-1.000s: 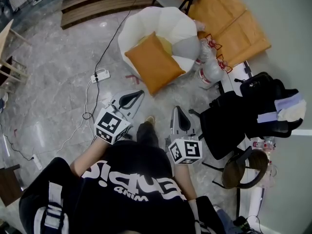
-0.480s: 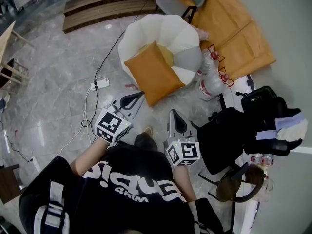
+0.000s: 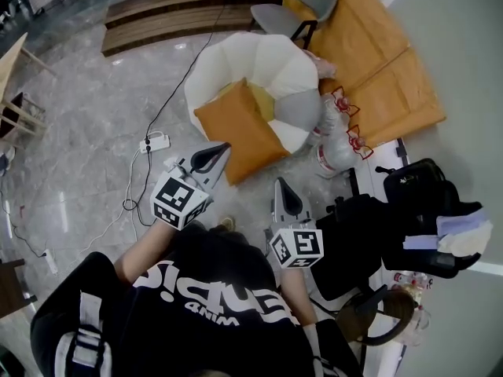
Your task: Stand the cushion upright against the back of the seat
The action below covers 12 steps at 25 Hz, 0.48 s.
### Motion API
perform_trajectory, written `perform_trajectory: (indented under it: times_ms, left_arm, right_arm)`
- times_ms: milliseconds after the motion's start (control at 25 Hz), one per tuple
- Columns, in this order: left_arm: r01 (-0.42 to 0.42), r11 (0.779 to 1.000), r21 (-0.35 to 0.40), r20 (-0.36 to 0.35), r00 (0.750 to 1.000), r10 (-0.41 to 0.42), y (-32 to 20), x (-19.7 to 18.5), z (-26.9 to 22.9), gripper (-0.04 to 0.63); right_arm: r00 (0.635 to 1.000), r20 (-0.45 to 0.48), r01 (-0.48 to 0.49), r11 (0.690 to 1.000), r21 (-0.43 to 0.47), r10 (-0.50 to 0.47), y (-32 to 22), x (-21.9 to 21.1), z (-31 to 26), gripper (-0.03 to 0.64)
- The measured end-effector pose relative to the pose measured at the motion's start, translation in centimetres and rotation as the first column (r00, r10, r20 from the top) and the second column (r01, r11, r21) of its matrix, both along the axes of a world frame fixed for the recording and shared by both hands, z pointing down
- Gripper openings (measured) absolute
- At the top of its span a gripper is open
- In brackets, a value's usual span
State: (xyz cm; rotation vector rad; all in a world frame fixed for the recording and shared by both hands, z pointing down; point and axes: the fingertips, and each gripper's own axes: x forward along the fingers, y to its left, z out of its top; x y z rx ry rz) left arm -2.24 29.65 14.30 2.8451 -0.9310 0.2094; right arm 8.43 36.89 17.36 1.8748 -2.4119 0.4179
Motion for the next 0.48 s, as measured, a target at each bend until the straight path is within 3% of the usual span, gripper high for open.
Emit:
perform_trajectory:
  times_ms: [480]
  left_arm:
    - [0.068,0.998,-0.013,0.003,0.998,-0.068,-3.5,0.6,0.3,0.009]
  right_arm:
    - [0.998,0.022,0.052,0.998,-0.018,-0.052,-3.8,1.2,0.9,0.021]
